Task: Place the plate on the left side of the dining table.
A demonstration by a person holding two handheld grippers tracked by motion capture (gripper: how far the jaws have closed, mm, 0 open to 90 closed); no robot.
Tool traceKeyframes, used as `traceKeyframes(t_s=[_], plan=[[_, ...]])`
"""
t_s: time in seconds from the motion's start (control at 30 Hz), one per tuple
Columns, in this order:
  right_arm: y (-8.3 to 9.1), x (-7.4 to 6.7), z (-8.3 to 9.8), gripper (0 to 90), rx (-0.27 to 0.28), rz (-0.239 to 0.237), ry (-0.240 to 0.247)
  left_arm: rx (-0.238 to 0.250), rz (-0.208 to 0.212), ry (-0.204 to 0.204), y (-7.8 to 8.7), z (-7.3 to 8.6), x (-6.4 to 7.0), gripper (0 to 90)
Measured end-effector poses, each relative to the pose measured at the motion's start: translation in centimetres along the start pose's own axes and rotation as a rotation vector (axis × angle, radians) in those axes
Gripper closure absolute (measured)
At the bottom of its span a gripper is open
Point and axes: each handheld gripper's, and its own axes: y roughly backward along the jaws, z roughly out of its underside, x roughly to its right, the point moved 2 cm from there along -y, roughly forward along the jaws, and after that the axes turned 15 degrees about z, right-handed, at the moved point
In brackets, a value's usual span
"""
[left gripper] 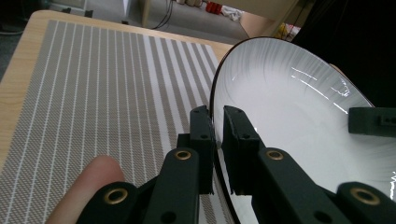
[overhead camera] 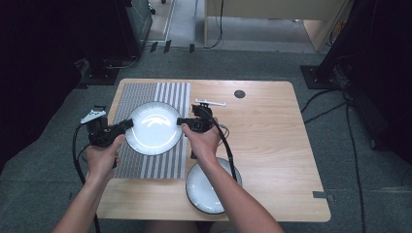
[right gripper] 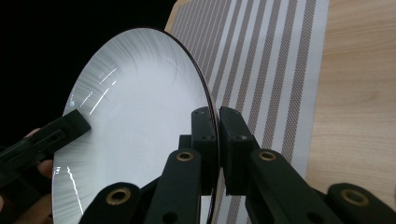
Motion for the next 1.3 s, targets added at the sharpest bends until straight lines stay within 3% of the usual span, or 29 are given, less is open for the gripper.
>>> traceKeyframes(t_s=[0.23, 0.53, 0.8, 0.97, 1.3], plan=[[-2.4, -1.0, -1.1, 85.6, -0.017, 0.014, 0.002, -0.011, -0.016, 0.026, -0.9, -0.6, -2.3, 83.0], [-5.4, -1.2, -1.9, 85.7, -0.027, 0.026, -0.002, -0.008, -0.027, 0.070, -2.5, -0.7, -5.2, 83.3], [-8.9, -1.3, -2.8, 85.3, -0.030, 0.040, -0.015, -0.025, -0.065, 0.091, -4.3, -0.9, -7.8, 83.2], [-10.6, -1.2, -3.1, 85.5, -0.026, 0.033, -0.020, -0.035, -0.058, 0.106, -5.0, -1.0, -9.4, 83.5], [-13.7, -0.7, -3.4, 84.4, -0.020, 0.100, -0.003, -0.051, -0.070, 0.152, -7.1, 0.0, -11.5, 83.7]])
